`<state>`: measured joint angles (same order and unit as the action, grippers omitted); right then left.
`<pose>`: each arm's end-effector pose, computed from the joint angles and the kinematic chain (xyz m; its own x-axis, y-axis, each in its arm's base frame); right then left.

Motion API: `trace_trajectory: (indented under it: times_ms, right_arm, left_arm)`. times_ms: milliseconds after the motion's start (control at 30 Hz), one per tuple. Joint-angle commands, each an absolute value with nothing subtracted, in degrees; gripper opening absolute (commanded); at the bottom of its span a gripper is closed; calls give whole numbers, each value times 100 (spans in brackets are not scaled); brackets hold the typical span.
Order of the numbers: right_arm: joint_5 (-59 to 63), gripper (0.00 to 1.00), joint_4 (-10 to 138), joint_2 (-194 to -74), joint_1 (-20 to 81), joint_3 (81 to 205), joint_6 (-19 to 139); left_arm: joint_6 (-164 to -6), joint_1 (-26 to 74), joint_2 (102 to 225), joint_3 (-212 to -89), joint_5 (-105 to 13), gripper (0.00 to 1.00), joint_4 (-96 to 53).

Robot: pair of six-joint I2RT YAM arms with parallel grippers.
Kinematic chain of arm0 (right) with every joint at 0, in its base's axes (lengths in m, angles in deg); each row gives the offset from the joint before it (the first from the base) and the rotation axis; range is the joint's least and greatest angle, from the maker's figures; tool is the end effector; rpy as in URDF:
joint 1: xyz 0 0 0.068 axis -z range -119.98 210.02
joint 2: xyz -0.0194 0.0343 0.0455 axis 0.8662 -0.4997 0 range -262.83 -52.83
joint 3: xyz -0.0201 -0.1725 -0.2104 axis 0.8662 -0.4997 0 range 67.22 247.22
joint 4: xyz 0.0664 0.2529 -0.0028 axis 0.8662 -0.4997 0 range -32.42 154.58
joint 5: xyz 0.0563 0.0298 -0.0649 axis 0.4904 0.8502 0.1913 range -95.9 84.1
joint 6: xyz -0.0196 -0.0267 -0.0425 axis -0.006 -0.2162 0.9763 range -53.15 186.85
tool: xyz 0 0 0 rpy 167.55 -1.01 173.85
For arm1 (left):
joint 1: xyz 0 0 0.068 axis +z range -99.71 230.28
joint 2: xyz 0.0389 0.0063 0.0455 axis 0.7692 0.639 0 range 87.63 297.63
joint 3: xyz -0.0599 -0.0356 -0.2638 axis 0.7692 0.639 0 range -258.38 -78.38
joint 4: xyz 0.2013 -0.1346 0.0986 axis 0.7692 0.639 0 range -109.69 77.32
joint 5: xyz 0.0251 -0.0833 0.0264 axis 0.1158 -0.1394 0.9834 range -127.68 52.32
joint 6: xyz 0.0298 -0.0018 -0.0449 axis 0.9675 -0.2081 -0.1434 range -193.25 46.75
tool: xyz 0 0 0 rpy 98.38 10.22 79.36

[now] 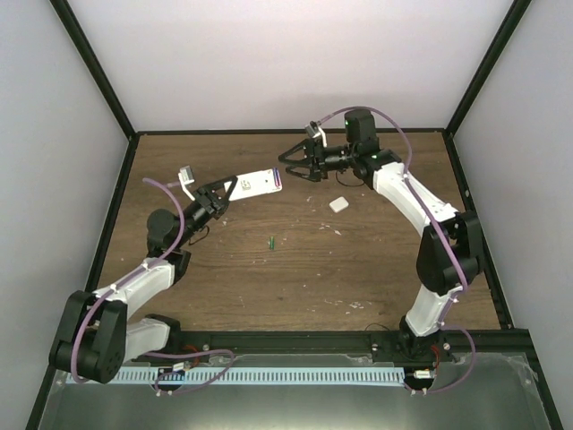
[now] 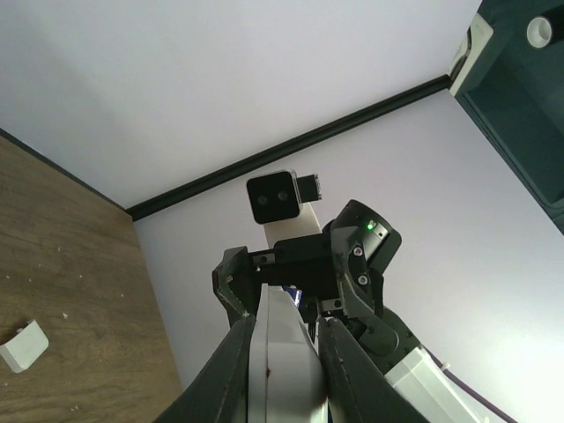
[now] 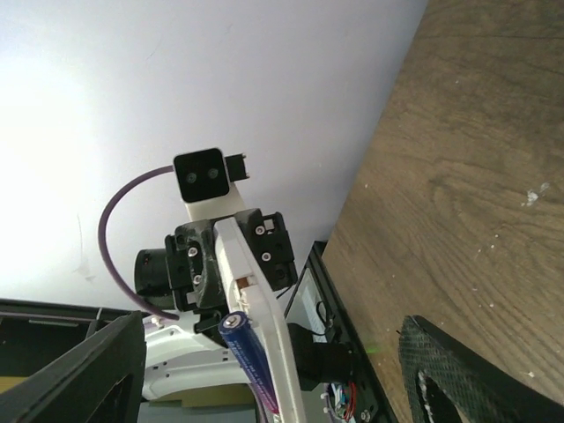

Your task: Load the batteries into the remote control

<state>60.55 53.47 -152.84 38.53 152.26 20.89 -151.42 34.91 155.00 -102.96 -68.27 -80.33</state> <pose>0.3577 0.1761 0.3294 -0.9403 -0.0616 -0.3346 -0.3402 0.1646 0.9258 0.2252 -0.0807 0.2669 -0.6200 -0.7034 -0.3477 0.4318 0.0642 -0.8997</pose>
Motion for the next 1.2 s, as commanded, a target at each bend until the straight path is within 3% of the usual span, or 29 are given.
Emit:
trace_trajectory:
  times_ms: [0, 1167]
  right_arm:
    - [6401, 69, 5657, -15390, 3741, 15440, 1907]
    - [6755, 40, 6077, -15645, 3502, 15693, 1663]
  left_arm:
    - [-15220, 3497, 15608, -10290, -6881, 0, -8566]
    - [-14991, 3499, 15566, -10220, -6767, 0, -8398]
